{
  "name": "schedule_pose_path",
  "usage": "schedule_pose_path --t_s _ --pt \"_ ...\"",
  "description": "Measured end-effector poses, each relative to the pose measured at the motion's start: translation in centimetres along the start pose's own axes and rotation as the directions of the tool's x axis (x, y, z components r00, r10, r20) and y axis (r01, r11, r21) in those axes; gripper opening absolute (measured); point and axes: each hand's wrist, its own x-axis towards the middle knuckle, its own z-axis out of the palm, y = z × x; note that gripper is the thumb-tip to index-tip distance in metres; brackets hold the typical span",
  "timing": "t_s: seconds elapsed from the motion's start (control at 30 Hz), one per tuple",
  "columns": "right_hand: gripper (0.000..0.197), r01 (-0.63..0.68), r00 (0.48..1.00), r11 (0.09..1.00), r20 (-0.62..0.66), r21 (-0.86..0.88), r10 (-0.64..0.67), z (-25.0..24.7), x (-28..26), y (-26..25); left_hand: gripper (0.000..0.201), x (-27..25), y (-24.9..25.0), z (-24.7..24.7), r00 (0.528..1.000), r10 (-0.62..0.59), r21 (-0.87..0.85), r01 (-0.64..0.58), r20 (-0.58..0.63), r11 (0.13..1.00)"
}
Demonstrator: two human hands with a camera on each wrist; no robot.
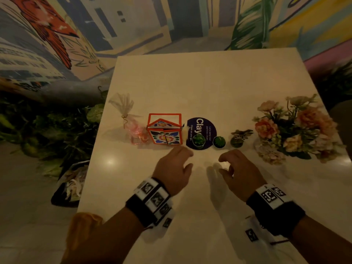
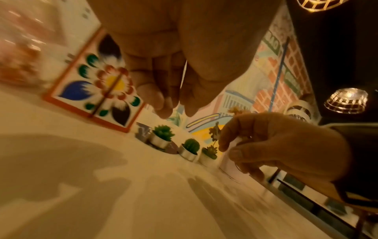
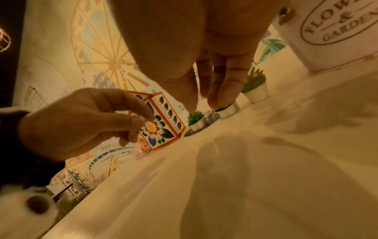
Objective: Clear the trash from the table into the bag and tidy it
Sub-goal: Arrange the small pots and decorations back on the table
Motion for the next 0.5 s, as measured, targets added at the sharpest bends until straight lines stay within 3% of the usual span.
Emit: schedule_pose_path --t_s 0.1,0.23,0.37,0.5 --pt "0.023 -0.034 0.998 0.999 0.044 -0.039 0.036 -0.1 0.2 0.3 0.045 3.0 2.0 0.9 0.998 -0.021 0.036 0.019 0.063 0.999" --pt "0.051 0.044 0.995 0.99 0.092 -0.131 -0.032 -0.5 2.0 -0.4 0.062 6.2 2.6 2.2 0.979 -0.148 0.137 0.128 0.144 0.982" --pt "0.063 0.024 0.984 0.972 0.175 -0.235 0.018 -0.8 5.0 -0.9 0.062 7.7 2.4 3.4 0.954 -0.237 0.2 0.2 0.182 0.959" --pt "0.059 0.024 0.963 0.95 0.264 -0.311 0.062 -0.6 6.9 -1.0 0.054 8.4 2.7 3.7 0.932 -0.3 0.212 0.257 0.204 0.943"
